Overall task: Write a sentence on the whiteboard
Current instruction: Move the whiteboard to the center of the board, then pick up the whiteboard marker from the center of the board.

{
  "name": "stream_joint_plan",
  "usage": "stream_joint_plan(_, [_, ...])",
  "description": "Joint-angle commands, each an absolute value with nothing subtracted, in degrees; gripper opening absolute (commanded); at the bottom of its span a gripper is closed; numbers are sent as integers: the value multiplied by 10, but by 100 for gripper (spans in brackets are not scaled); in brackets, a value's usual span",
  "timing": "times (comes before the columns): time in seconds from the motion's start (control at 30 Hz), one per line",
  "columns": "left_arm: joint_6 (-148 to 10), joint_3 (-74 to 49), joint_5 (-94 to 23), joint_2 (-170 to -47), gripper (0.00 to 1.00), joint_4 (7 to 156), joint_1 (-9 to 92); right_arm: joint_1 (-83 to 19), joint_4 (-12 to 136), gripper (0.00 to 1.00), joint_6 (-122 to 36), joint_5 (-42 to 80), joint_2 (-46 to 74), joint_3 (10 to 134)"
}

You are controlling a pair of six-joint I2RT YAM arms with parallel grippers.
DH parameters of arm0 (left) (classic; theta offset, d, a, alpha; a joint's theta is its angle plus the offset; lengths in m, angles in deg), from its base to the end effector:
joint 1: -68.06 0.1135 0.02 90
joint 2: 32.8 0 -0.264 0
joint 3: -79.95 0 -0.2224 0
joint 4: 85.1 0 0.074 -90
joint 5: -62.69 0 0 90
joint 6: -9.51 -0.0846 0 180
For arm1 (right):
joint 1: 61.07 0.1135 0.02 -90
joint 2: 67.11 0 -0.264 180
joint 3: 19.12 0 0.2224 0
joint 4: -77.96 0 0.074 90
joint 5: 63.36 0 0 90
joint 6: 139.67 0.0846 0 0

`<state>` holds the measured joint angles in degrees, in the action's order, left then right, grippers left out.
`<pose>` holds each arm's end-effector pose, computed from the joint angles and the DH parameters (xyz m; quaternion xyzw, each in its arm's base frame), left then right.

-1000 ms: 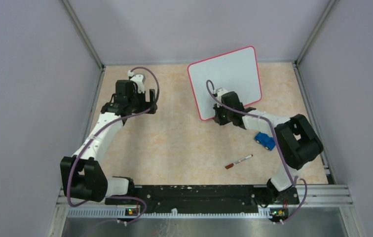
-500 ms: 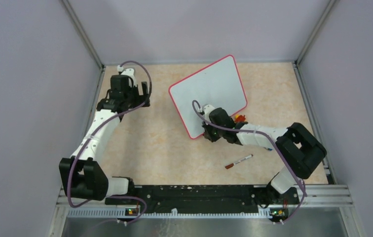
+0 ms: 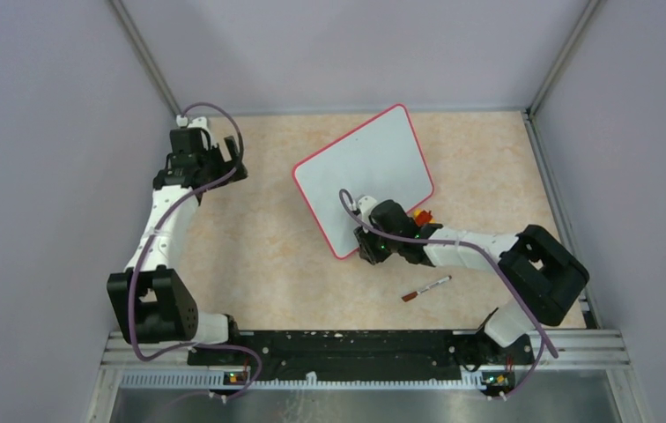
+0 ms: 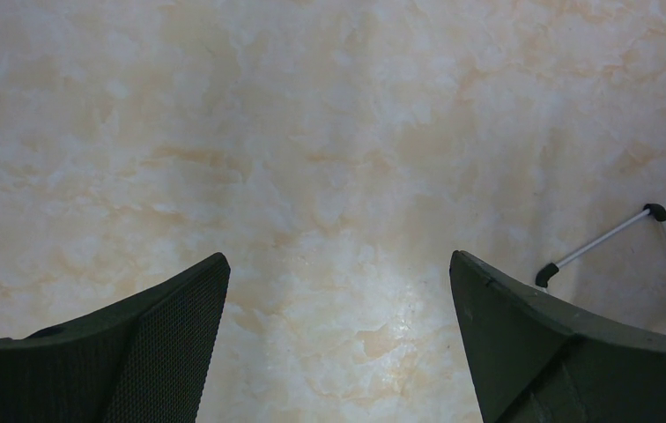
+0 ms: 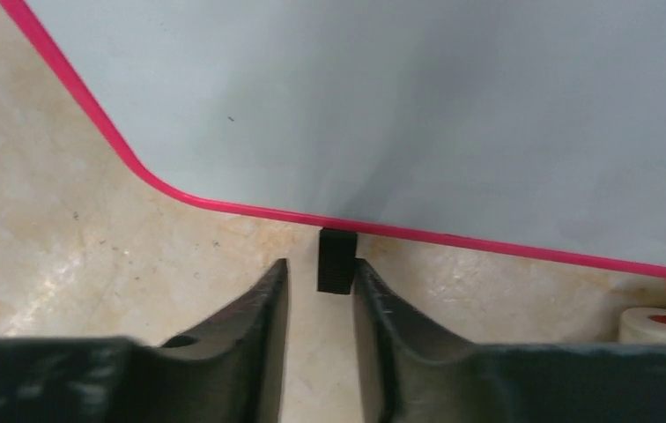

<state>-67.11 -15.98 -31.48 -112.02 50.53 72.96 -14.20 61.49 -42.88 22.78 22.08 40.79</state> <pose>0.3138 0.0207 0.2909 -0.1283 0.8949 -0.0643 0.4225 0.2152 0.2380 0.1552 -0.3292 0.8654 0.1977 0.3218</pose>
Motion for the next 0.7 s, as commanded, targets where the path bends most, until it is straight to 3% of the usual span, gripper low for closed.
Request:
stream_joint_plan(0.0, [-671,-148,-350,-1118,99,515,729,-131,593,40,-444,171,184,423])
stream_joint_plan(0.03, [-671,-148,-353,-1118,99,516,728,-131,582,49,-451,167,179,430])
stream_joint_plan(0.1, [-673,-149,-363,-1116,99,520,729,-132,552,56,-469,160,169,448])
stream_joint_plan(0.4, [-671,-156,-388,-1112,99,534,728,-207,507,56,-513,179,130,449])
stream_joint_plan(0.67, [-672,-154,-391,-1113,99,534,728,-243,523,54,-501,145,169,447])
